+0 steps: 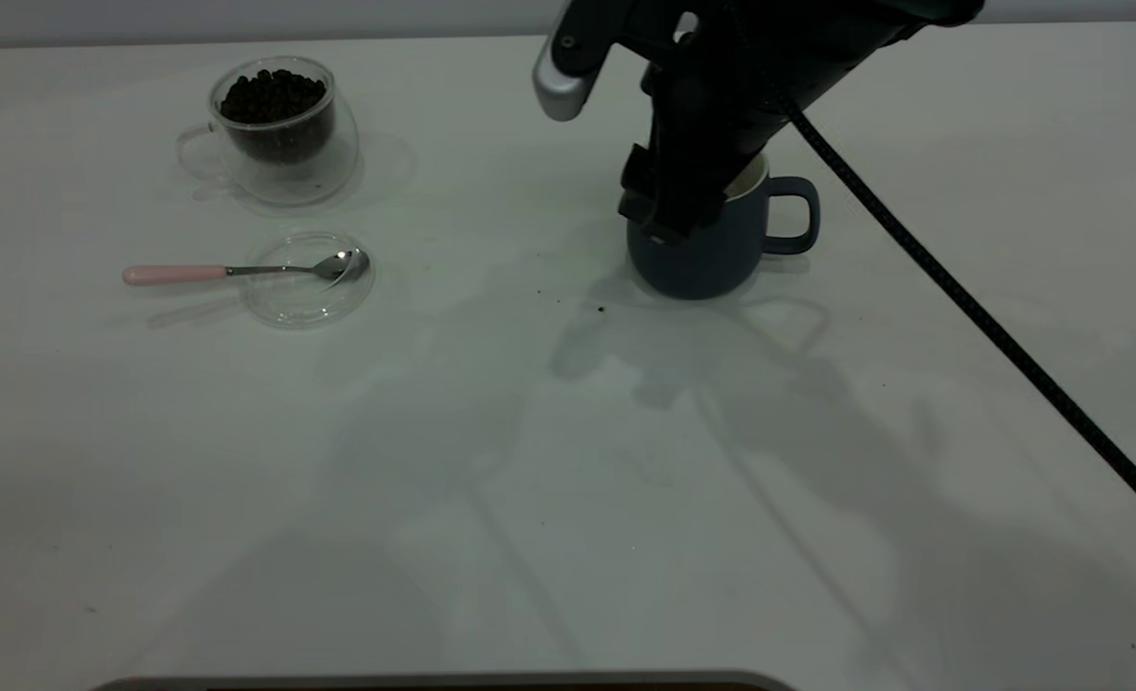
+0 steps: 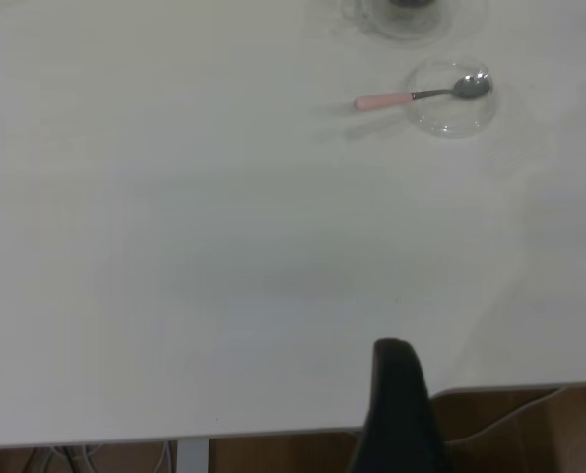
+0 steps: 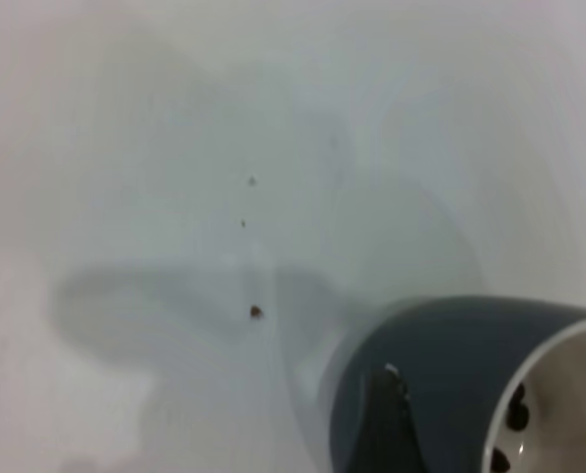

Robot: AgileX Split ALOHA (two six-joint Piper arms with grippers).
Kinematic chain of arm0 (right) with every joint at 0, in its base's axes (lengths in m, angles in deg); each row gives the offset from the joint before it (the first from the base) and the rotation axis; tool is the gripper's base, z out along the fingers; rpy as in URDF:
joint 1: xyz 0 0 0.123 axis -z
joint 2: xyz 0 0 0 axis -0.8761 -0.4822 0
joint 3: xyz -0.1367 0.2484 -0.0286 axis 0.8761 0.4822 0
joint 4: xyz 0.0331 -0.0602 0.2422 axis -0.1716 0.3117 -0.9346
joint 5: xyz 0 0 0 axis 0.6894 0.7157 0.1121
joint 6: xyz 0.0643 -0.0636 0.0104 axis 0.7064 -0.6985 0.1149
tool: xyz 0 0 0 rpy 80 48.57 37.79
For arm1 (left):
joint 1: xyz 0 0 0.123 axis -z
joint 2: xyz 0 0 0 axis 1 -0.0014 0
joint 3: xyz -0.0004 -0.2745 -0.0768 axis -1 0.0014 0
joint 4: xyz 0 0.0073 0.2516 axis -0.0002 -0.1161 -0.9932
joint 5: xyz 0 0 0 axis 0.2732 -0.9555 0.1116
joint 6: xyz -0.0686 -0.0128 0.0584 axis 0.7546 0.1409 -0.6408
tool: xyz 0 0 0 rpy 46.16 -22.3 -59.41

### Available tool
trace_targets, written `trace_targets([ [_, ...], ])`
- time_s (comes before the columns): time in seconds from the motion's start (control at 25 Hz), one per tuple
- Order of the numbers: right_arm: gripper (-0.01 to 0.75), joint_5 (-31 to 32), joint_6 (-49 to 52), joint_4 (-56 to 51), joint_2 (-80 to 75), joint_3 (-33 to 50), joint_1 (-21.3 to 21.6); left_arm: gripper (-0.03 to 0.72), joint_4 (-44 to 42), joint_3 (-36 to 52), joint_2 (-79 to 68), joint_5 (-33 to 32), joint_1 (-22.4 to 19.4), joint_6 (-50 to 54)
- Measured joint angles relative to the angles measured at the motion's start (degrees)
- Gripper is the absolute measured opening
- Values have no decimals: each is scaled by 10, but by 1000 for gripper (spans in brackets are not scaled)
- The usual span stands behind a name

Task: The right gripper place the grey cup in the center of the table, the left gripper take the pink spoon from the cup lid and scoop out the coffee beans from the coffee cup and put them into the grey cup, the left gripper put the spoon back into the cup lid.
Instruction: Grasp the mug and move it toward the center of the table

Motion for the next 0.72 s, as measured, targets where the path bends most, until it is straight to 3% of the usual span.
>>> trace_targets([
  [0.16,596,33,-6,-1,37,0,13,586,0,0,0,0,0,0],
  [0.4,594,126,7,-1,59,0,95,586,0,0,0,0,0,0],
  [0.52,592,133,9,-1,41,0,126,586,0,0,0,0,0,0],
  [0.72,592,117,-17,0,0,0,136,586,0,0,0,0,0,0],
])
